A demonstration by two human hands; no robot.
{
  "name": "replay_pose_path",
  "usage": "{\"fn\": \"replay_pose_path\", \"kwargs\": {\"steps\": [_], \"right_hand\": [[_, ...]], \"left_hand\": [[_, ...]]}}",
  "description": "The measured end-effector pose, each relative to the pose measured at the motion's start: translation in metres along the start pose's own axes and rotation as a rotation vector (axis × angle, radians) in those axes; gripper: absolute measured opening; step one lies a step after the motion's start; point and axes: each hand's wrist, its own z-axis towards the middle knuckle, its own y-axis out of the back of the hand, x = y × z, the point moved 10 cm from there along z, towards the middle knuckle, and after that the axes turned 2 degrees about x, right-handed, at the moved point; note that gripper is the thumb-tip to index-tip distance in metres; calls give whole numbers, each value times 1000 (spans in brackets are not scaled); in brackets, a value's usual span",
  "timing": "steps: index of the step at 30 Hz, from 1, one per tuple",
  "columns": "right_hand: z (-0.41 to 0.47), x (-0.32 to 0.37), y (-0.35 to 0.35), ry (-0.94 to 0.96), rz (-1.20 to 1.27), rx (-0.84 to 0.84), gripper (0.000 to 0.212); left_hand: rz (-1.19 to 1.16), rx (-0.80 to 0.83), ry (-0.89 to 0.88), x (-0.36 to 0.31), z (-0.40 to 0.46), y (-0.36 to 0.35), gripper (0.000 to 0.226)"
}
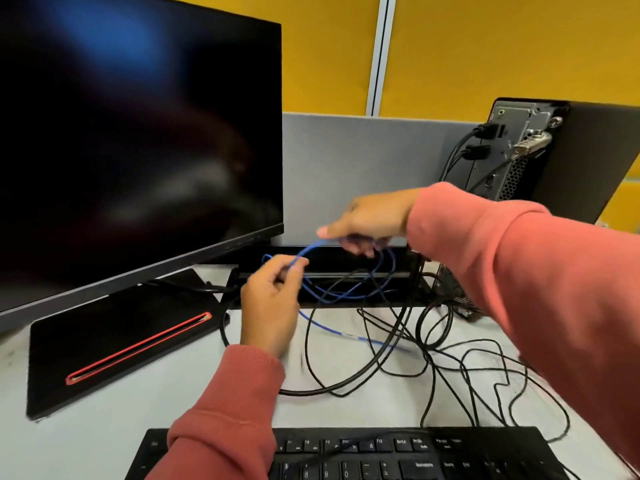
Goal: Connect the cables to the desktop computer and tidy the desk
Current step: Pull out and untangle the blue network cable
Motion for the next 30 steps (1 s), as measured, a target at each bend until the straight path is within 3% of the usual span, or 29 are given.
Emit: {"fn": "replay_pose_path", "kwargs": {"steps": [3,5,10,13,15,18,22,26,30], "right_hand": [[-13,39,41,320,311,-162,45],[-24,52,70,415,437,-309,42],[-48,42,131,427,756,-718,36],[-55,28,133,367,748,-811,28],[-45,25,115,308,647,-723,19],[-19,18,62,165,387,-410,25],[5,1,-10,75,-198,-89,28],[16,-4,-53,60,-293,66,23],[21,-9,-66,30,-435,160,17]], "left_hand": [[-31,-155,8,-3,0,21,21],[-36,-185,24,-1,0,26,22],[-57,-215,46,1,2,34,18],[-23,-233,40,2,3,38,21],[-45,-215,88,10,5,37,27],[-100,-199,147,15,6,37,33],[-117,-190,70,-1,5,41,43],[63,61,17,0,4,9,23],[506,464,-35,19,-12,-37,11]]}}
